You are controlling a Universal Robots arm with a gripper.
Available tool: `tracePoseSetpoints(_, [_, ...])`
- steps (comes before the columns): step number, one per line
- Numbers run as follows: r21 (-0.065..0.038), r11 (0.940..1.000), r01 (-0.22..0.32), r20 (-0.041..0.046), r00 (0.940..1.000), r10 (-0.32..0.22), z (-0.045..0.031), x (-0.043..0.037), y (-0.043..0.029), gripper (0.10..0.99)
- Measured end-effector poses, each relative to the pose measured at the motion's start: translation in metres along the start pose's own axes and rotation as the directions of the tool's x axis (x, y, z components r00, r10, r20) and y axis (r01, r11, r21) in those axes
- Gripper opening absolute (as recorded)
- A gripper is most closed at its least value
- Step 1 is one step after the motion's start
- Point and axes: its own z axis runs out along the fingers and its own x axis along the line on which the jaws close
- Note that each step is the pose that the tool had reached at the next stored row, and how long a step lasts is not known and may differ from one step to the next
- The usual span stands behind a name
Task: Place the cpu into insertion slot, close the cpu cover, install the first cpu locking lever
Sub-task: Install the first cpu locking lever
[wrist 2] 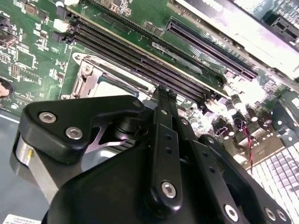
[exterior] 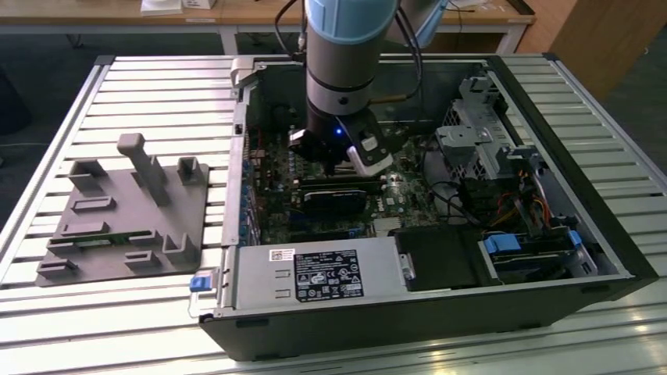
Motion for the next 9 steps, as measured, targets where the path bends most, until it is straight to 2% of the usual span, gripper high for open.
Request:
tracePoseSetpoints(7, [-0.010, 0.9999, 0.000, -0.0004, 1.0000, 0.000, 0.0102, -0.0001, -0.0021, 0.106])
tracePoseSetpoints(8, [-0.016, 0.9999, 0.000, -0.0008, 1.0000, 0.000, 0.0103, -0.0001, -0.0022, 0.106])
tracePoseSetpoints(9, [-0.025, 0.9997, 0.000, -0.0010, 1.0000, 0.000, 0.0103, -0.0001, -0.0026, 0.106])
